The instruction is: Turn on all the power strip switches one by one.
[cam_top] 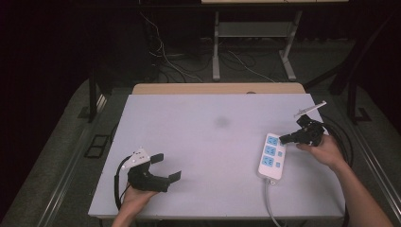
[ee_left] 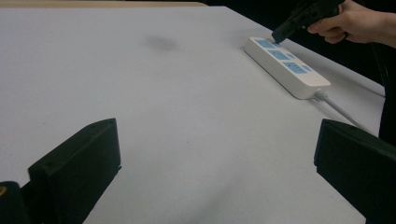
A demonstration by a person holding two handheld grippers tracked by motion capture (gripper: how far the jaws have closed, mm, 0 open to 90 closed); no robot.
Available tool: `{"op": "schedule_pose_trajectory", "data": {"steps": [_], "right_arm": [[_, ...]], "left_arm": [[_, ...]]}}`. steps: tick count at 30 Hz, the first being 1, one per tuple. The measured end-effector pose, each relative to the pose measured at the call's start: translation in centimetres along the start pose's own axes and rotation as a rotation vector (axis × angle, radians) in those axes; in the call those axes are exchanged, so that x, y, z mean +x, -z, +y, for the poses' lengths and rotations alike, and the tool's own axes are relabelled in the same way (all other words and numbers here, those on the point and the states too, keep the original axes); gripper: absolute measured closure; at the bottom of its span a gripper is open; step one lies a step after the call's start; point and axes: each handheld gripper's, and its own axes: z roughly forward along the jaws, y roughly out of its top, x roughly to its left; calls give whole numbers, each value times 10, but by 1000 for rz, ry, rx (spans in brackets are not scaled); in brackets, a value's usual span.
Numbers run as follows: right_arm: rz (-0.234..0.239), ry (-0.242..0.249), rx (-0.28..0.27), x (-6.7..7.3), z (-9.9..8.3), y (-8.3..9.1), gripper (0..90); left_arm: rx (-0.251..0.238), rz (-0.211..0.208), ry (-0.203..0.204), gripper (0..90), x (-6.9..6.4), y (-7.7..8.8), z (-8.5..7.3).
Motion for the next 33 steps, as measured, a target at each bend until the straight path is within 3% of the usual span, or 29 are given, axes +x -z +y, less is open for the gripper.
{"op": "schedule_pose_trajectory", "data": {"steps": [33], "right_arm": [[-50, 50, -6, 7, -3, -4, 900]], "left_arm": [[6, -2, -6, 0, -3, -1, -1]]}}
